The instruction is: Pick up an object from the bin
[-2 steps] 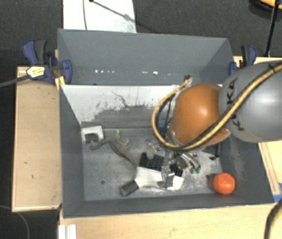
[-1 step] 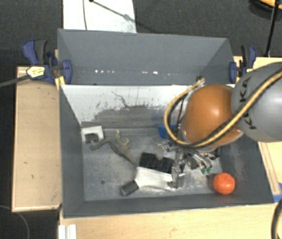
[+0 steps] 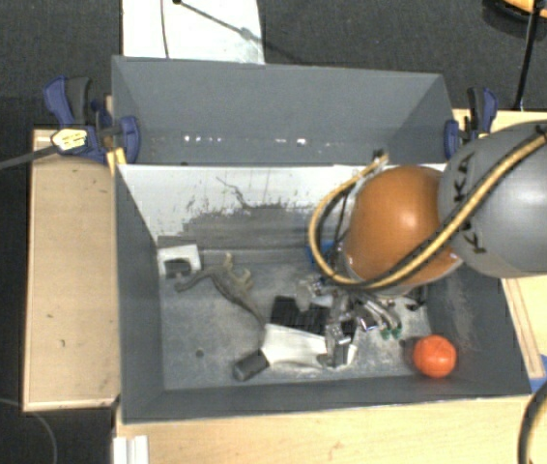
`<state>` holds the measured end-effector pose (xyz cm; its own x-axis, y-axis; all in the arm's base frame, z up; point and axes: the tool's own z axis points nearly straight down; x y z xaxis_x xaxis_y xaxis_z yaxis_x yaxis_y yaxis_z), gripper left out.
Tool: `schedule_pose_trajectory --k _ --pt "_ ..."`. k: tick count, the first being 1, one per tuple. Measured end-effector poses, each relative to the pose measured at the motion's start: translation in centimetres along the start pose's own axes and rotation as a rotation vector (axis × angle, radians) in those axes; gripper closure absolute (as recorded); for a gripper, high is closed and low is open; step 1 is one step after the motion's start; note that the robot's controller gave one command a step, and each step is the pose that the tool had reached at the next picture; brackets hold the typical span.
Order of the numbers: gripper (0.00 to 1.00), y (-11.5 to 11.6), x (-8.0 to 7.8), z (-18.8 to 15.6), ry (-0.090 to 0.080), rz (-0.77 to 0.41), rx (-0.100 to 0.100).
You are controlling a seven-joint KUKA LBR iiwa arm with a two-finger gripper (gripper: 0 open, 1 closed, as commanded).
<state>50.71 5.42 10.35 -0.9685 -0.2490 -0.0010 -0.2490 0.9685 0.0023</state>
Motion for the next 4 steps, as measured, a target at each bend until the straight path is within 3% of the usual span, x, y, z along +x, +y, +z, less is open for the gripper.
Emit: schedule_pose_trajectory --k 1,2,3,4 --pt "0.00 0.7 -0.1 0.3 0.001 -0.061 0.000" --pt "0.00 -0.5 0.0 2.0 0.006 -0.284 -0.001" --pt "1.00 -0.1 0.1 1.5 0.007 -0.050 0.002" --pt "1.00 -0.1 0.1 1.4 0.006 -0.045 0.001"
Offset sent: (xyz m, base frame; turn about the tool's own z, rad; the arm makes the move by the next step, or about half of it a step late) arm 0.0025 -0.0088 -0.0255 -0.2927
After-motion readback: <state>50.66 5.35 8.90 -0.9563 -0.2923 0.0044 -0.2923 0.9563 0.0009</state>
